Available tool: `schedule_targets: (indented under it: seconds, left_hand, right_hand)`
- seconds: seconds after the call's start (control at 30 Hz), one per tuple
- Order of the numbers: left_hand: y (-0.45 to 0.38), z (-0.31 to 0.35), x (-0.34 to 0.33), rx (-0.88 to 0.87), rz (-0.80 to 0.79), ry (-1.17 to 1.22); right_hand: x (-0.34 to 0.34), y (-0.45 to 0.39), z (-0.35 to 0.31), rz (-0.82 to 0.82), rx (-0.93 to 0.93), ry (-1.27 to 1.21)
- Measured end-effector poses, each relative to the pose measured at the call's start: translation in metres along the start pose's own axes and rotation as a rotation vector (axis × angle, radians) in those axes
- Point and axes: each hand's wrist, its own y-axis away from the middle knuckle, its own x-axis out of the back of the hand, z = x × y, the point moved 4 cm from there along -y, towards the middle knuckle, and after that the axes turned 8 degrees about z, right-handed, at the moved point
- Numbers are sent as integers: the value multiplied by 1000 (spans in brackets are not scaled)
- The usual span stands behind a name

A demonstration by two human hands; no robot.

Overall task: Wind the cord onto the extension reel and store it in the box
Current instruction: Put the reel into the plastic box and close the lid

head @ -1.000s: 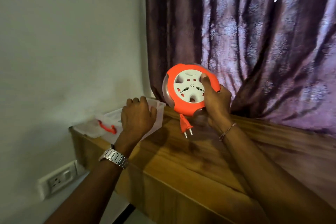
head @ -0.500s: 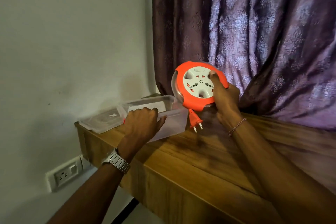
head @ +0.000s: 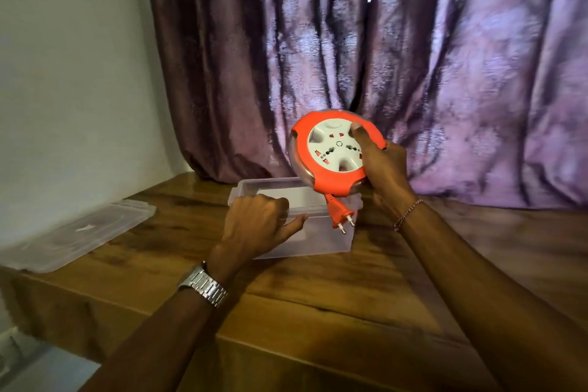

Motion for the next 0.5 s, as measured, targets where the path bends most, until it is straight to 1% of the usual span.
schedule_targets:
  seconds: [0.2, 0.37, 0.5]
  left_hand:
    - [-25, 64, -18, -84, 91, 164]
    - [-39, 105, -24, -109, 64, 271]
    - [-51, 114, -14, -67, 108, 300]
  right_hand:
    - [67, -30, -19, 57, 79, 98]
    - [111, -53, -32, 78, 113, 199]
    - [126, -73, -48, 41, 168, 274]
